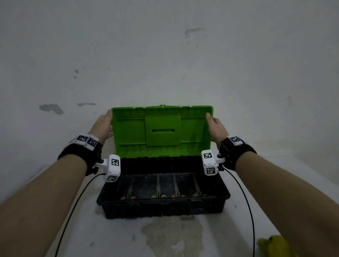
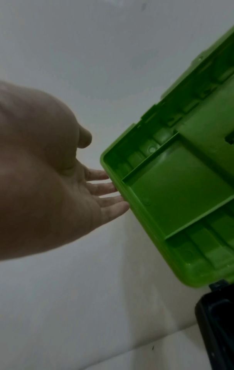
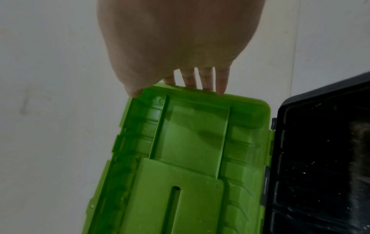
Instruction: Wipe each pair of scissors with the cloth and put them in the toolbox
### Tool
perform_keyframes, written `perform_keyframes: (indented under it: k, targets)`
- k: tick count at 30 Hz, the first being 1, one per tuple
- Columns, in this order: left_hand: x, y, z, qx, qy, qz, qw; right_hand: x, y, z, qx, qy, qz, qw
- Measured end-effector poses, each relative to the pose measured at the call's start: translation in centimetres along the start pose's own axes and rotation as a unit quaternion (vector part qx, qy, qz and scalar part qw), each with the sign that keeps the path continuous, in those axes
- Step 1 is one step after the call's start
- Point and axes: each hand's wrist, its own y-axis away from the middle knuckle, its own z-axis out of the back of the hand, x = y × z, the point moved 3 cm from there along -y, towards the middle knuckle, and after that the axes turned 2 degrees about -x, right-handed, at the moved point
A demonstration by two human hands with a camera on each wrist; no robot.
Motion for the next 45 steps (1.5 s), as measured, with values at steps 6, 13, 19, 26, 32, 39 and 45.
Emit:
perform_keyframes:
  k: [6,13,19,26,32,39,45]
  targets:
    - [0.3,4.3,2.1,-0.011,0.029,-0.007,0.999,1.2,4.4,2.2,-0.017,-0.004,0.009,1.0]
    - [3.7,10.2,5.2,-0.032,-0.026,-0.024,0.999,-1.4,12.1,4.6,-0.025,-0.012,0.02,0.999]
    - [7.3,15.5,6.1,-0.051,-0.161,-0.067,0.983,-6.5,15.7,5.0,0.002,0.041,0.052,0.998]
    - [11.8,18.1,6.6,-0.037,-0.194,-0.05,0.979,-9.7,18.1,5.0,0.034,0.169,0.099,0.98]
    - [12.4,18.9,5.9,-0.099,-0.198,-0.076,0.972,-10.1,18.5,4.5,0.011,0.213,0.135,0.968]
    - [12.0,18.4,4.9,-0.094,-0.213,-0.061,0.971,-9.6,17.5,4.4,0.022,0.239,0.125,0.963]
    - [12.1,18.8,5.5,-0.05,-0.256,-0.05,0.964,-9.4,17.9,4.6,0.056,0.293,0.108,0.948]
